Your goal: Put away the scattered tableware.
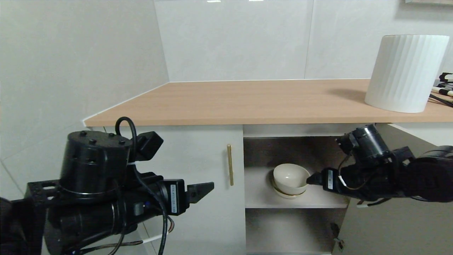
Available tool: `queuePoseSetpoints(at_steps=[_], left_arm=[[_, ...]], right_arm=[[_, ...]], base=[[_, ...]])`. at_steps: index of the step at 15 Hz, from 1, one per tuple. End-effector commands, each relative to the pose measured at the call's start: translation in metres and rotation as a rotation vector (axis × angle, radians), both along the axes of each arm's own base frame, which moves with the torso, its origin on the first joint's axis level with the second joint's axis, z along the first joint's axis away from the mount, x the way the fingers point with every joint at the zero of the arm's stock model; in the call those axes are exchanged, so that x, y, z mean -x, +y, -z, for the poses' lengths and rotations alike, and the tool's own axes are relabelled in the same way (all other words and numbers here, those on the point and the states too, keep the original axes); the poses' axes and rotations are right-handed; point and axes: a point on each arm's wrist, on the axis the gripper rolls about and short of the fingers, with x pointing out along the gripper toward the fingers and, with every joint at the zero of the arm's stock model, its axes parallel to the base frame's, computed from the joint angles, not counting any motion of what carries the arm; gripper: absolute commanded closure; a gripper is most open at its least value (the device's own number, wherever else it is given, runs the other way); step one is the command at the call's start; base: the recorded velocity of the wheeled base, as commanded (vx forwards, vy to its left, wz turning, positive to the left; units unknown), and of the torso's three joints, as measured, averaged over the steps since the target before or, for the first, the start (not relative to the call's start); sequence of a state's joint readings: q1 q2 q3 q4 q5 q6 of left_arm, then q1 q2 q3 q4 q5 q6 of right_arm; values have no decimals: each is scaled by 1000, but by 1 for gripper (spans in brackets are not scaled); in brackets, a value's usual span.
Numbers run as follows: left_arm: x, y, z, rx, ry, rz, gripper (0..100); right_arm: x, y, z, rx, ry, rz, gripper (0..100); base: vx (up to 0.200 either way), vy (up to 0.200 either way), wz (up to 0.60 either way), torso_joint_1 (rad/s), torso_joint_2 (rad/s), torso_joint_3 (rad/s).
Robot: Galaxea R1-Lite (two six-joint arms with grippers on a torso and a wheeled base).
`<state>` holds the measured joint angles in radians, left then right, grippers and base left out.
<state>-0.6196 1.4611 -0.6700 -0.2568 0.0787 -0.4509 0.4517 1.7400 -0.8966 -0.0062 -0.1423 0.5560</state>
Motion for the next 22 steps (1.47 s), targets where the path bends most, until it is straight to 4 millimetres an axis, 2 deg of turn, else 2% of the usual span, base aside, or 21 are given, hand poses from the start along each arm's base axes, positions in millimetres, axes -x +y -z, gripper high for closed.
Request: queuePoseSetpoints(at_steps=[1, 3, 5, 7, 22], left_arm=[[13, 9, -7, 20, -28, -1, 0], [19, 14, -6, 14, -33, 0, 0], [19, 15, -5, 8, -33, 0, 0], [17, 14, 2, -9, -7, 0, 0], [16, 14, 5, -14, 2, 1, 0]], right_arm=[[56, -3, -32, -41, -51, -98, 0], [80, -1, -24, -26, -23, -150, 0], [90, -6, -21, -14, -24, -154, 0], [90, -6, -23, -12, -34, -150, 0], [90, -6, -19, 3, -17, -154, 0]], base=[[0, 0, 0, 0, 0, 0], [0, 0, 0, 0, 0, 0], [0, 0, 0, 0, 0, 0], [0, 0, 0, 0, 0, 0], [-200, 0, 0, 2, 6, 3]])
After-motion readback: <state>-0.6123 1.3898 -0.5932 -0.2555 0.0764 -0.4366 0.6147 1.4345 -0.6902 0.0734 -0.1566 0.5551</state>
